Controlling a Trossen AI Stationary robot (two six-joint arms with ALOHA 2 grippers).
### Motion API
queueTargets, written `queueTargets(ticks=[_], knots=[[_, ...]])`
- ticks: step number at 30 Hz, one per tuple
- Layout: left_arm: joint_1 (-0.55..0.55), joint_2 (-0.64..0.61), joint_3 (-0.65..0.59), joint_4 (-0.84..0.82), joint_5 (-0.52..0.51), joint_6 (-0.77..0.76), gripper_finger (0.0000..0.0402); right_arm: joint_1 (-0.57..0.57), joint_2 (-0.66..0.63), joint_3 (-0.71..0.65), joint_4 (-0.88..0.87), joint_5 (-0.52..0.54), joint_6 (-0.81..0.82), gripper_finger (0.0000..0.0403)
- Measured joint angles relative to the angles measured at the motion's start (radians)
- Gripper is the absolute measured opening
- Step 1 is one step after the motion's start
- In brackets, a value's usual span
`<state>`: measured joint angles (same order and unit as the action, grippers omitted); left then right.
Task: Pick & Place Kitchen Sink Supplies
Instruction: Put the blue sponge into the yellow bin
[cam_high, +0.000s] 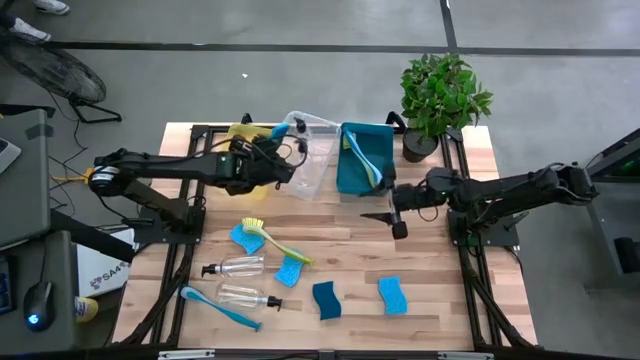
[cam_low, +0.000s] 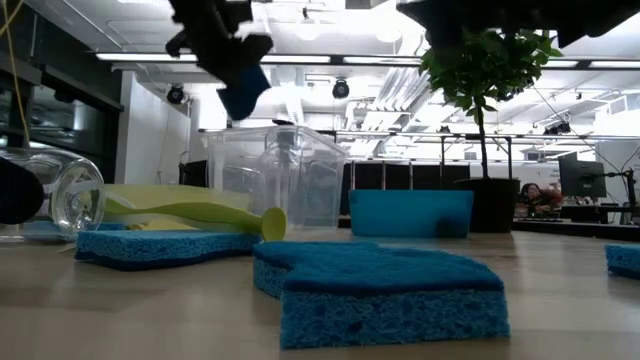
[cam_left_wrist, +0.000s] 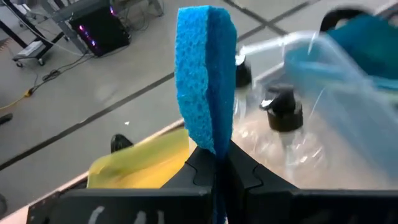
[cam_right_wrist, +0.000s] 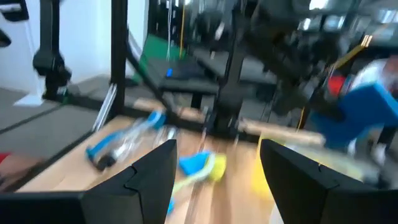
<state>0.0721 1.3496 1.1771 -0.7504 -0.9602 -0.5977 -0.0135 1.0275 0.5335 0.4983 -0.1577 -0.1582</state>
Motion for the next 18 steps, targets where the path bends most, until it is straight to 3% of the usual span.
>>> queueTargets(ticks=[3, 10, 14, 18], knots=[[-0.013, 0.000, 0.067, -0.023, 0.001, 0.038, 0.0001, 0.000, 0.000, 0.000, 0.122, 0.004, -0.054, 0.0224], [-0.074, 0.000, 0.176, -0.026, 0.029, 0.106, 0.0001, 0.000, 0.000, 0.000, 0.403, 0.134, -0.124, 0.0224], [-0.104, 0.000, 0.217, -0.102, 0.002, 0.117, 0.0001, 0.000, -0.002, 0.000, 0.428, 0.185, -0.185, 0.0224], [-0.105, -0.001, 0.266, -0.312, -0.047, 0.006, 0.0001, 0.000, -0.003, 0.000, 0.397, 0.238, -0.174, 0.0224]])
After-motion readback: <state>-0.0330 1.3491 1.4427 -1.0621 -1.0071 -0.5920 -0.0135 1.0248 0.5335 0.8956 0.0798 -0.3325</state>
